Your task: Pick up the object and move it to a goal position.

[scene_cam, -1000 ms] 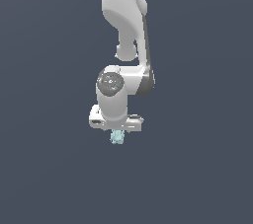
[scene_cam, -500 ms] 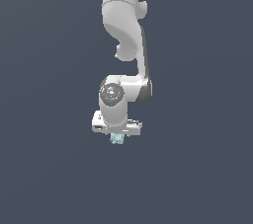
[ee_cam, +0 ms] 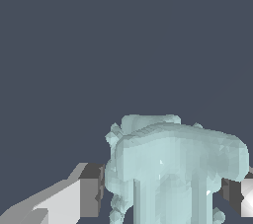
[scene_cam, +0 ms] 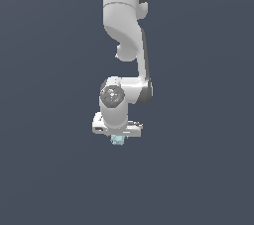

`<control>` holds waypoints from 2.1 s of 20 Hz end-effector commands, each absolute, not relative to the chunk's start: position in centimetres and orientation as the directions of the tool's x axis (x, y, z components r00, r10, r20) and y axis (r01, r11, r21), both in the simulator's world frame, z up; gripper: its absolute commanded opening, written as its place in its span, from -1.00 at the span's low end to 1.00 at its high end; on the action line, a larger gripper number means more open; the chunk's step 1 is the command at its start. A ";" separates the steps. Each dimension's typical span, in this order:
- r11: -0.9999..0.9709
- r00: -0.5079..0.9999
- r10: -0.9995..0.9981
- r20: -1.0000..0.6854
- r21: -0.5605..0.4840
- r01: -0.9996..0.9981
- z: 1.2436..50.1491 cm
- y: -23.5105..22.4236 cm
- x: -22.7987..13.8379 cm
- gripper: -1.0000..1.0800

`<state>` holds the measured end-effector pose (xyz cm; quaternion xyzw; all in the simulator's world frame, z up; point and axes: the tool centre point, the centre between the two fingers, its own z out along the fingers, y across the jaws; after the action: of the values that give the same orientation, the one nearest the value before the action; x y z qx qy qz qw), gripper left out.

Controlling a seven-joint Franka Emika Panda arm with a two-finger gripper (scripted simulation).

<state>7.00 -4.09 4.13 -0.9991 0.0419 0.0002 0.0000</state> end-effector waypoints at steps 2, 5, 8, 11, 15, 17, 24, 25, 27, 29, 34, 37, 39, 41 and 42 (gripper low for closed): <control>-0.996 0.996 -0.084 0.000 0.000 -0.084 4.1 -4.1 7.0 -1.00; -0.996 0.996 -0.084 0.000 0.000 -0.084 4.1 -4.1 7.0 -1.00; -0.996 0.996 -0.093 0.006 0.001 -0.093 4.6 -4.3 7.3 -1.00; -0.993 0.992 -0.120 0.026 0.005 -0.121 5.9 -5.0 8.1 -1.00; -0.983 0.981 -0.183 0.071 0.012 -0.184 9.0 -6.7 9.7 -1.00; -0.974 0.969 -0.225 0.101 0.015 -0.227 11.2 -7.9 10.7 -1.00; -0.906 0.880 -0.407 0.244 0.011 -0.423 21.7 -13.6 13.6 -1.00; -0.892 0.861 -0.434 0.266 0.008 -0.452 23.4 -14.5 13.8 -1.00; -0.864 0.823 -0.480 0.305 0.001 -0.504 26.6 -16.2 14.1 -1.00; -0.837 0.787 -0.517 0.338 -0.007 -0.547 29.3 -17.6 14.1 -1.00; -0.782 0.712 -0.579 0.396 -0.025 -0.622 34.4 -20.1 13.6 -1.00; -0.760 0.682 -0.600 0.417 -0.033 -0.649 36.2 -21.0 13.3 -1.00; -0.751 0.670 -0.608 0.426 -0.036 -0.659 37.0 -21.3 13.1 -1.00; -0.746 0.663 -0.613 0.431 -0.037 -0.665 37.5 -21.5 13.0 -1.00; -0.745 0.661 -0.614 0.432 -0.037 -0.667 37.6 -21.5 13.0 -1.00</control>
<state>13.05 -21.45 37.34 -0.9106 0.3494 -0.2123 -0.0612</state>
